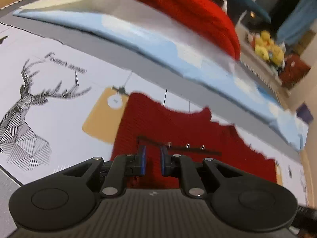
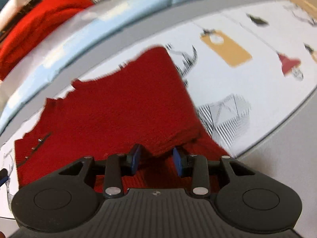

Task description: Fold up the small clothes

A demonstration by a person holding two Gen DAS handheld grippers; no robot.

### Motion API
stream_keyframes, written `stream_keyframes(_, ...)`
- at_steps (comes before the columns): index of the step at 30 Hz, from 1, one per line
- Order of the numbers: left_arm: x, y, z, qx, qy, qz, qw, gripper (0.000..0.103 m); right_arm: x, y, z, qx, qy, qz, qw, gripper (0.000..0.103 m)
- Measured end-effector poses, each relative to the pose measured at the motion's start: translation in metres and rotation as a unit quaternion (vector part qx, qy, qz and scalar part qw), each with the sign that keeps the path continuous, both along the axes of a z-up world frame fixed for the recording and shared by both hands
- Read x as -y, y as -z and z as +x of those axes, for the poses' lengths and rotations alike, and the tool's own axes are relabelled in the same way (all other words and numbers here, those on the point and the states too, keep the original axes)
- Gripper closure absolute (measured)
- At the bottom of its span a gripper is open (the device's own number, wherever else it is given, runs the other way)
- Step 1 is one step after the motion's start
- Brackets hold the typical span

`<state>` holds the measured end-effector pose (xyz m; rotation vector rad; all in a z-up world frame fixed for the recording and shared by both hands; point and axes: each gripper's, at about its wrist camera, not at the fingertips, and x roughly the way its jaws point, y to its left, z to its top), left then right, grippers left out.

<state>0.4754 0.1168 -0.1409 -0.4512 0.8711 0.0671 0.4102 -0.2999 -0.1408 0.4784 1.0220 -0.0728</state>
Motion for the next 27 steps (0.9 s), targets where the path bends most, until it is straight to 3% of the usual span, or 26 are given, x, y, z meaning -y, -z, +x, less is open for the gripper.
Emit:
stream_keyframes(2, 0.005, 0.016, 0.005, -0.05, 0.011, 0.025, 0.9984, 0.088, 0.002, 0.003, 0.001, -0.003, 0.001, 0.003, 1.0, 0.064)
stream_keyframes(4, 0.005, 0.026, 0.004, -0.065, 0.011, 0.032, 0.9973, 0.088, 0.004, 0.012, 0.004, -0.023, 0.006, 0.003, 1.0, 0.065)
stream_keyframes(8, 0.003, 0.014, 0.002, -0.046, 0.015, 0.027, 0.9984, 0.087, 0.009, 0.011, 0.002, -0.035, 0.017, 0.002, 0.999, 0.061)
stream_keyframes(17, 0.02, 0.007, 0.002, -0.035, 0.039, 0.06, 0.9969, 0.086, -0.007, -0.025, -0.005, 0.029, 0.001, -0.06, 0.998, 0.061)
stream_keyframes(21, 0.023, 0.008, 0.002, -0.033, 0.043, 0.063, 0.9965, 0.085, -0.008, -0.028, -0.004, 0.06, -0.014, -0.051, 0.997, 0.061)
stream_keyframes(23, 0.026, 0.008, 0.001, -0.032, 0.047, 0.067, 0.9961, 0.085, -0.007, -0.022, -0.001, 0.057, -0.018, -0.052, 0.997, 0.061)
stream_keyframes(27, 0.029, 0.009, 0.001, -0.031, 0.055, 0.072, 0.9954, 0.085, 0.005, 0.007, 0.007, -0.005, -0.008, -0.017, 1.0, 0.062)
